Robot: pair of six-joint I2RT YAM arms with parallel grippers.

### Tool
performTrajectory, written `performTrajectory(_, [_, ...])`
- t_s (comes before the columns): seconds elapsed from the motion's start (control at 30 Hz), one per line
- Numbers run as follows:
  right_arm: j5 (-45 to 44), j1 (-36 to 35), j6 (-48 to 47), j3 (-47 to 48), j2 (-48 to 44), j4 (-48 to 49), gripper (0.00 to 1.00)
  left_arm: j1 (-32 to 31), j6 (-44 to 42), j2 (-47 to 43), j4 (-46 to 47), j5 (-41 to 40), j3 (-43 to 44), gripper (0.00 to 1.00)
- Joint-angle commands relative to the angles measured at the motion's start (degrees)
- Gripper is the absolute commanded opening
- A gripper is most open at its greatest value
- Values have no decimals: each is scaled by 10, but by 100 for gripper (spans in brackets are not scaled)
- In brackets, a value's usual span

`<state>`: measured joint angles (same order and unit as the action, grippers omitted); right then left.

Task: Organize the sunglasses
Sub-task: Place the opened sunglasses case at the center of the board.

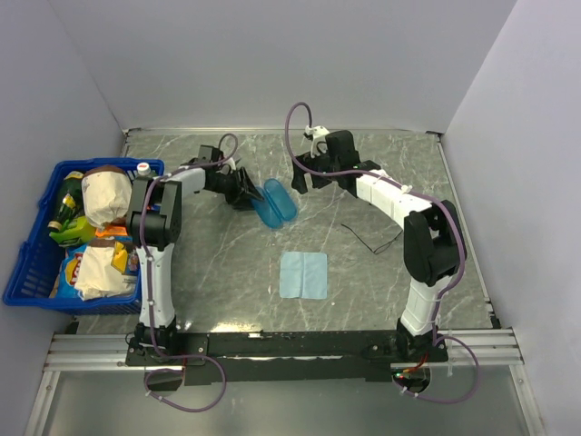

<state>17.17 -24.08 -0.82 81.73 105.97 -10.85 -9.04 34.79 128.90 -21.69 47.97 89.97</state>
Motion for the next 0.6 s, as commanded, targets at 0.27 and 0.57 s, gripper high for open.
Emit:
performTrajectory(0.27, [2, 2, -22, 1, -23, -10, 96, -29, 18, -34, 50, 35, -33, 60])
performTrajectory(0.57, [115, 5, -30, -4, -14, -82, 96, -78, -11, -42, 39, 107, -11, 67])
